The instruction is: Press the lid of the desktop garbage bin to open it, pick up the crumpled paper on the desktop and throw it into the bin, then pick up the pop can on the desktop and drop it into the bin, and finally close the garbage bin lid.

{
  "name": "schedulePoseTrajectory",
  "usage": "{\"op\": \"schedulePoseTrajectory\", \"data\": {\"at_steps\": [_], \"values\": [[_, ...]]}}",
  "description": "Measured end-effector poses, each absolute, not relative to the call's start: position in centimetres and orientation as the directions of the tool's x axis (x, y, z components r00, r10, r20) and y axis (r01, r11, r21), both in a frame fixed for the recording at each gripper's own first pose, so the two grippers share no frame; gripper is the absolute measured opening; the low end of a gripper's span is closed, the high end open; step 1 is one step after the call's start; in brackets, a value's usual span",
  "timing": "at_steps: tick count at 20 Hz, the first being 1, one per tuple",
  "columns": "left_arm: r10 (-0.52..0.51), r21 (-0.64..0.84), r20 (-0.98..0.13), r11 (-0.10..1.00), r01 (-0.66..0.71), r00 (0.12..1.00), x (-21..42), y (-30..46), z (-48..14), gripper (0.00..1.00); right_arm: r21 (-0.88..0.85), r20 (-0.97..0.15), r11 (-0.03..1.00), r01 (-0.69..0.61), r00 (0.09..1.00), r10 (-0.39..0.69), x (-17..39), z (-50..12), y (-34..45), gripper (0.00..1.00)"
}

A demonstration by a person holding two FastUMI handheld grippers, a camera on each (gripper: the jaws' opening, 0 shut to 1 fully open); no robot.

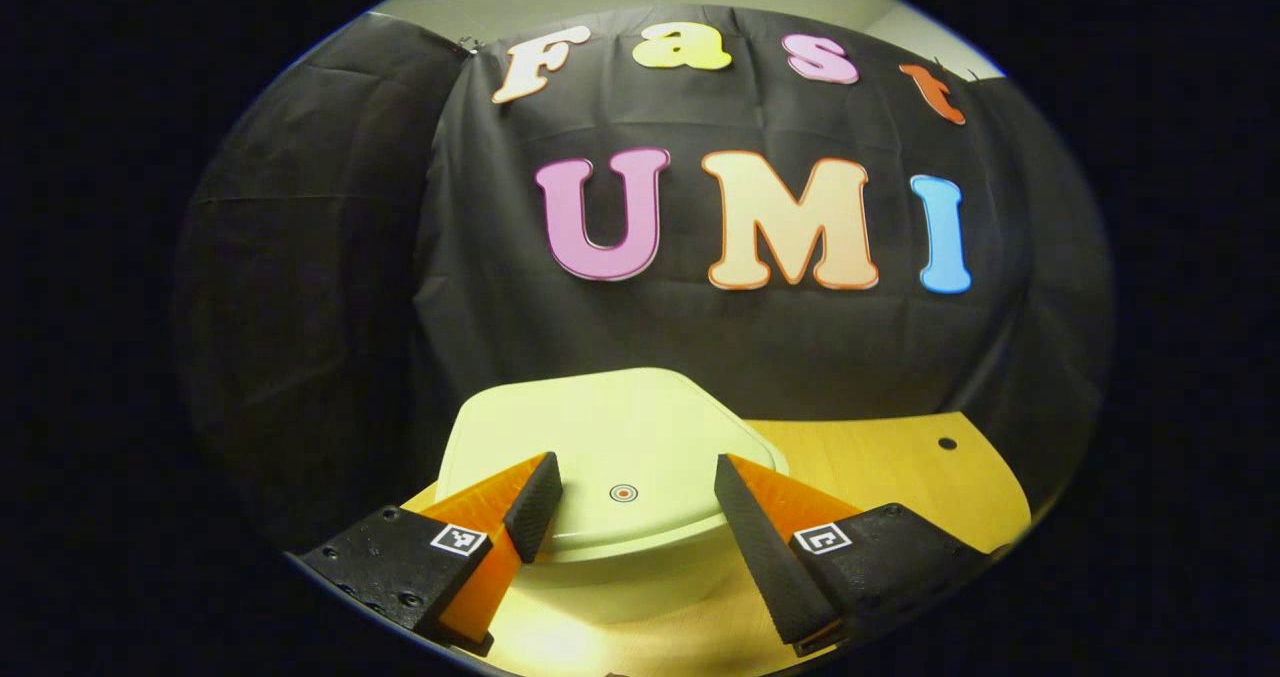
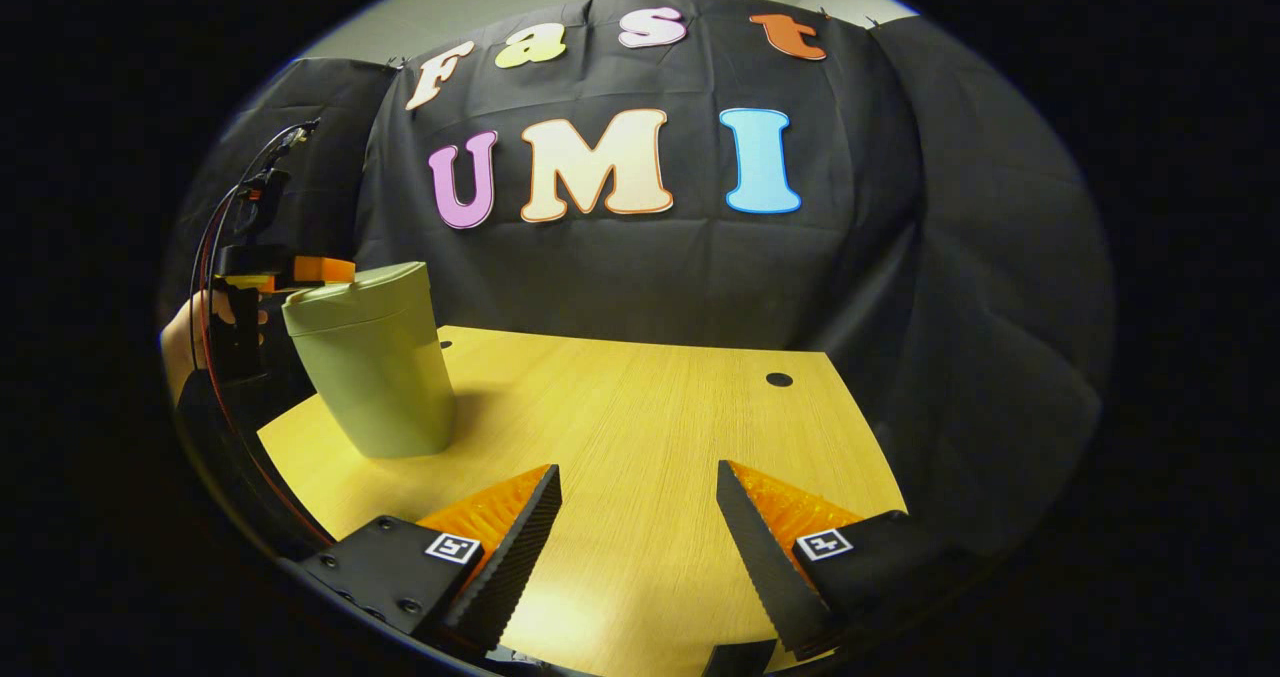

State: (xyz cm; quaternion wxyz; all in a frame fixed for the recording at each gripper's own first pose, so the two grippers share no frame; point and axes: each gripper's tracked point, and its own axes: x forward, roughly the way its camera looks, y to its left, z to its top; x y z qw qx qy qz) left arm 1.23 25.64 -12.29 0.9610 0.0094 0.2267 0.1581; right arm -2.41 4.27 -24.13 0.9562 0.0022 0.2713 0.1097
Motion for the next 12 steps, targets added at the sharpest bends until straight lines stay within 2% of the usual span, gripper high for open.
{"op": "schedulePoseTrajectory", "data": {"at_steps": [2,3,4,6,7,12], "values": [[0.234,-0.021,-0.460,0.961,-0.275,0.856,1.1,24.5,-12.8,0.95,0.082,-0.515,0.977,-0.196,0.831,0.210,-2.5,-24.0,4.4,0.98],[0.215,0.022,-0.456,0.973,-0.231,0.863,0.9,24.3,-12.9,0.95,0.096,-0.505,0.977,-0.192,0.836,0.214,-2.5,-23.7,4.7,0.99],[0.213,0.046,-0.407,0.976,-0.213,0.888,1.2,24.1,-12.5,0.98,0.108,-0.497,0.976,-0.191,0.840,0.219,-2.3,-23.1,5.0,0.99],[0.188,0.055,-0.317,0.982,-0.179,0.930,1.0,23.0,-11.2,0.97,0.107,-0.459,0.977,-0.185,0.863,0.213,-1.6,-21.1,5.0,0.99],[0.197,0.055,-0.281,0.980,-0.189,0.939,0.7,22.6,-11.0,0.94,0.100,-0.434,0.978,-0.180,0.877,0.206,-1.2,-19.8,4.7,0.99],[0.214,0.109,-0.071,0.972,-0.206,0.974,-0.1,18.3,-6.5,0.96,0.093,-0.303,0.986,-0.139,0.939,0.161,1.0,-13.4,3.7,0.98]]}}
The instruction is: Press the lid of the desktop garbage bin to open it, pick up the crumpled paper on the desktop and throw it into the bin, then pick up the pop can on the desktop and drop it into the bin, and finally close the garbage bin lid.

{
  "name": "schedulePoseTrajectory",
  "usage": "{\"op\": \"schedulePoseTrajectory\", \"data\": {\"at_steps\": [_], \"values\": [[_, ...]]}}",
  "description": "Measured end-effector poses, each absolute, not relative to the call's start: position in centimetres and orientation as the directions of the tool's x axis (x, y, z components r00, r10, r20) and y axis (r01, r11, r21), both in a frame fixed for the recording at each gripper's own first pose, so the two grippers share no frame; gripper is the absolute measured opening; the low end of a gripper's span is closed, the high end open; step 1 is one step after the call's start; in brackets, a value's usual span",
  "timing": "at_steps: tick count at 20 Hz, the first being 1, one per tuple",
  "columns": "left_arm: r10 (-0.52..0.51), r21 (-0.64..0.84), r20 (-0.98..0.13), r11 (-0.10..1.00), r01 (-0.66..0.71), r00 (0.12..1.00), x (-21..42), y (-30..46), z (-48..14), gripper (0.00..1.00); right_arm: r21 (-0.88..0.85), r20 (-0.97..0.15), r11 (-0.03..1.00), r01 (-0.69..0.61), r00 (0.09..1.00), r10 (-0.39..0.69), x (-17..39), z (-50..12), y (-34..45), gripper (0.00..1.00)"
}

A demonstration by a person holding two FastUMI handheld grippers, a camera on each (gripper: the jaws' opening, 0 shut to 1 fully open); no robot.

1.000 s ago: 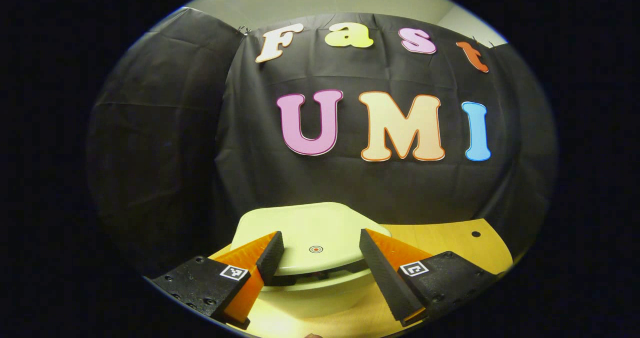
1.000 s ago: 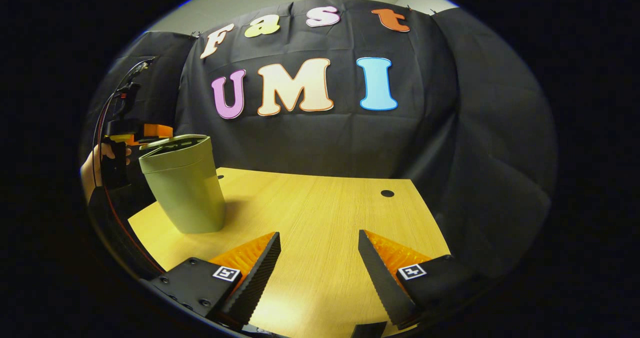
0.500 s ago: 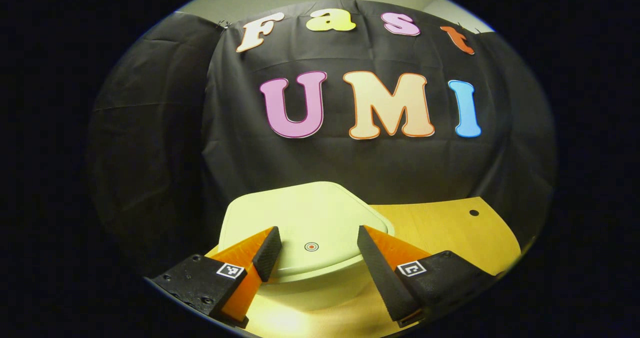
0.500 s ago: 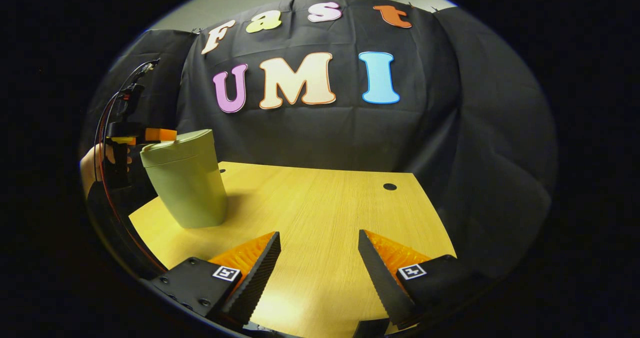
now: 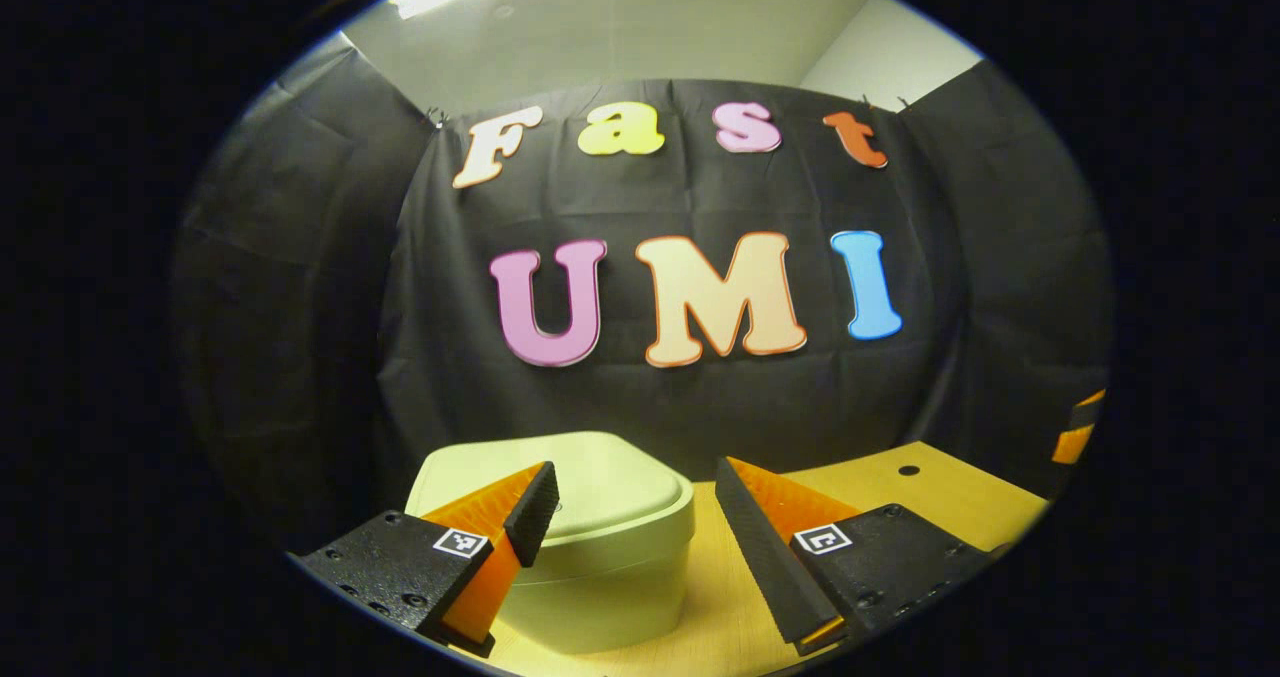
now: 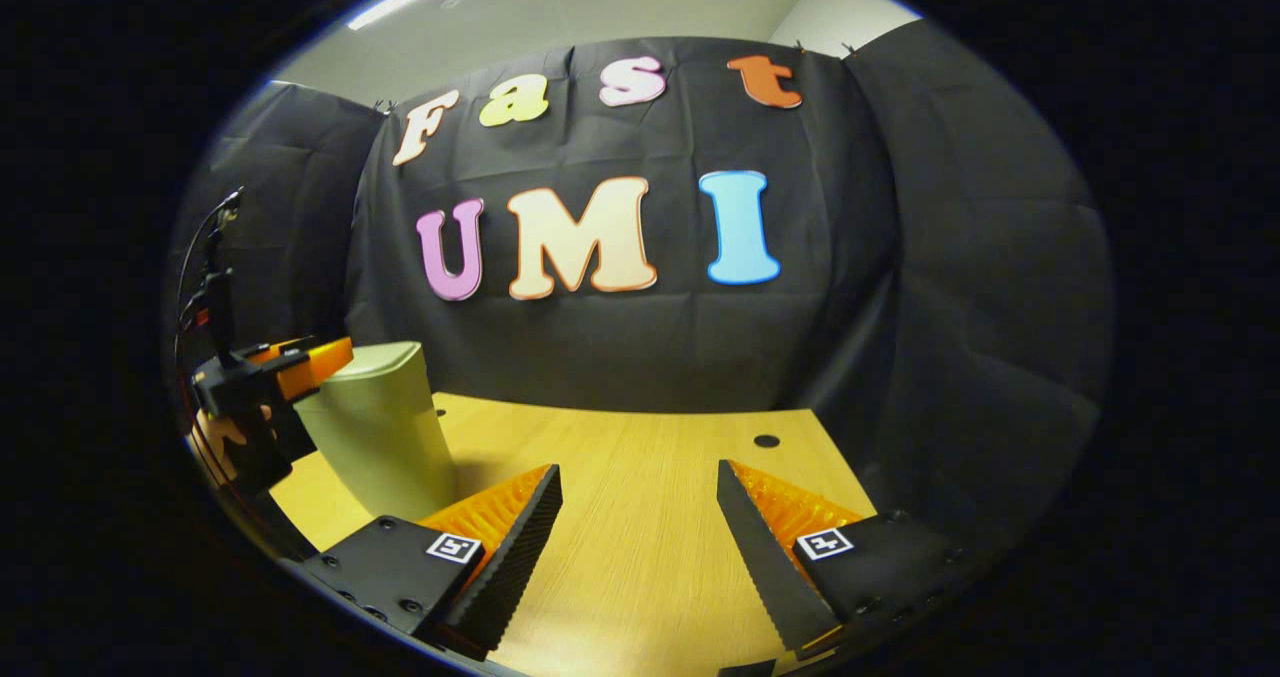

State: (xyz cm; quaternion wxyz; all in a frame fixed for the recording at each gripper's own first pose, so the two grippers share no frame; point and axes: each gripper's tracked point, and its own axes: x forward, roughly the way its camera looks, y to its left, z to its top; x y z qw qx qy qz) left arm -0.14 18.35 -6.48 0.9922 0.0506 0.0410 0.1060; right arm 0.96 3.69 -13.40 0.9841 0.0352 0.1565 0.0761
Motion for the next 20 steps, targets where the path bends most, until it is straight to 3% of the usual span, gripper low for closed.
{"op": "schedulePoseTrajectory", "data": {"at_steps": [2,3,15,18,19,20], "values": [[0.233,0.132,-0.039,0.965,-0.227,0.972,-0.8,17.8,-5.7,0.99,0.100,-0.251,0.987,-0.123,0.957,0.144,1.3,-11.2,3.5,0.98],[0.235,0.124,-0.044,0.966,-0.228,0.971,-1.1,17.1,-5.7,0.93,0.096,-0.229,0.989,-0.116,0.964,0.135,1.3,-10.4,3.4,0.98],[0.144,-0.024,-0.048,0.989,-0.145,0.988,-1.7,12.9,-3.9,0.93,0.060,-0.010,0.992,-0.112,0.994,0.113,1.2,-2.0,4.0,0.98],[0.127,-0.021,-0.051,0.991,-0.128,0.991,-0.9,12.8,-3.4,0.93,0.017,0.009,0.993,-0.114,0.993,0.114,1.9,-0.6,4.6,0.99],[0.118,-0.028,-0.046,0.992,-0.120,0.992,-0.6,12.5,-3.1,0.93,0.028,0.010,0.993,-0.115,0.993,0.115,2.1,-0.1,4.9,0.96],[0.111,-0.034,-0.047,0.993,-0.113,0.993,-0.5,12.3,-2.8,0.92,0.040,0.008,0.993,-0.111,0.994,0.110,2.3,0.1,5.1,0.99]]}}
